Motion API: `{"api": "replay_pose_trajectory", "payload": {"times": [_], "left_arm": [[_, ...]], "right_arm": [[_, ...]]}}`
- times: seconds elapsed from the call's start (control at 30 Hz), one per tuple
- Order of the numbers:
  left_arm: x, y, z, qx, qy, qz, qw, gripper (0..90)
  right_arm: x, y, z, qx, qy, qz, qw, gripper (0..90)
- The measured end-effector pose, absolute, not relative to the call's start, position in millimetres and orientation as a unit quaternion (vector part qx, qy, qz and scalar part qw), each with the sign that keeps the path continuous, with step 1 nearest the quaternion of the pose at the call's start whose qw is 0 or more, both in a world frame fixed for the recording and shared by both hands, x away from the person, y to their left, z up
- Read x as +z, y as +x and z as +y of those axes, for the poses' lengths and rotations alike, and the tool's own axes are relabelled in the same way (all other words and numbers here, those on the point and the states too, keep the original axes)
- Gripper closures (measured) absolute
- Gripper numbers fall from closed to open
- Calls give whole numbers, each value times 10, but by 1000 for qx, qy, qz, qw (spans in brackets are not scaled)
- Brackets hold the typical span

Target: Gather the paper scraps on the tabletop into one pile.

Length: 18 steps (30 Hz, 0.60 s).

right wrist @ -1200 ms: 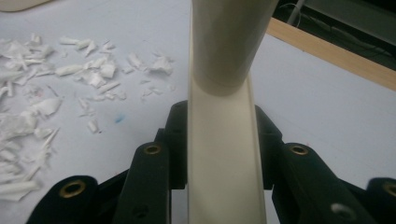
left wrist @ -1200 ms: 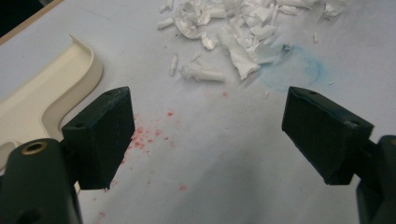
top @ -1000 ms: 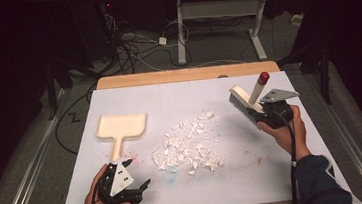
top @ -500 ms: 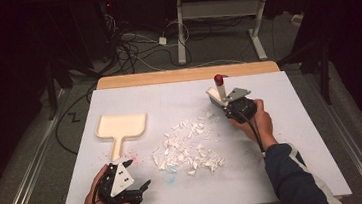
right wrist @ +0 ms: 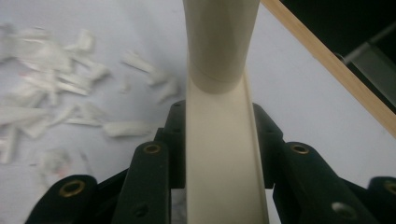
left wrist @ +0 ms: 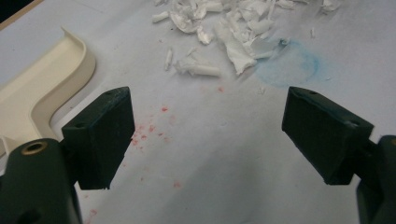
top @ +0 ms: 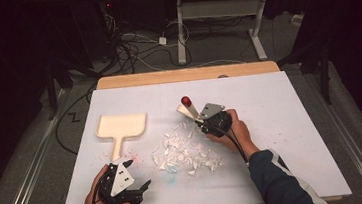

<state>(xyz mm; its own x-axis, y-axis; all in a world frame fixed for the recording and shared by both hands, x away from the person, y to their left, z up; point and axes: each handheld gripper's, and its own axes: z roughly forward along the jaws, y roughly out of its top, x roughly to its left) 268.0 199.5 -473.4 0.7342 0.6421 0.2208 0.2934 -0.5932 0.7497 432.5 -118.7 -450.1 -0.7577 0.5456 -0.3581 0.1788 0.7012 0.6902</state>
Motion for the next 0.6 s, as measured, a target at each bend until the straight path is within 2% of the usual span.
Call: {"api": "replay_pose_trajectory", "payload": {"times": [0.1,0.27,0.6], "left_arm": [[-4736,2678,1993,243,860,271,358,165],[-4731,2674,1993,243,859,272,360,164],[-4715,2659,1987,240,860,269,361,165]], "right_arm": [[-4521,4248,-1132,341,173,887,257,671],[-4547,4114,-1063,335,127,899,251,665],[-4500,3817,-1170,370,86,904,197,665]]}}
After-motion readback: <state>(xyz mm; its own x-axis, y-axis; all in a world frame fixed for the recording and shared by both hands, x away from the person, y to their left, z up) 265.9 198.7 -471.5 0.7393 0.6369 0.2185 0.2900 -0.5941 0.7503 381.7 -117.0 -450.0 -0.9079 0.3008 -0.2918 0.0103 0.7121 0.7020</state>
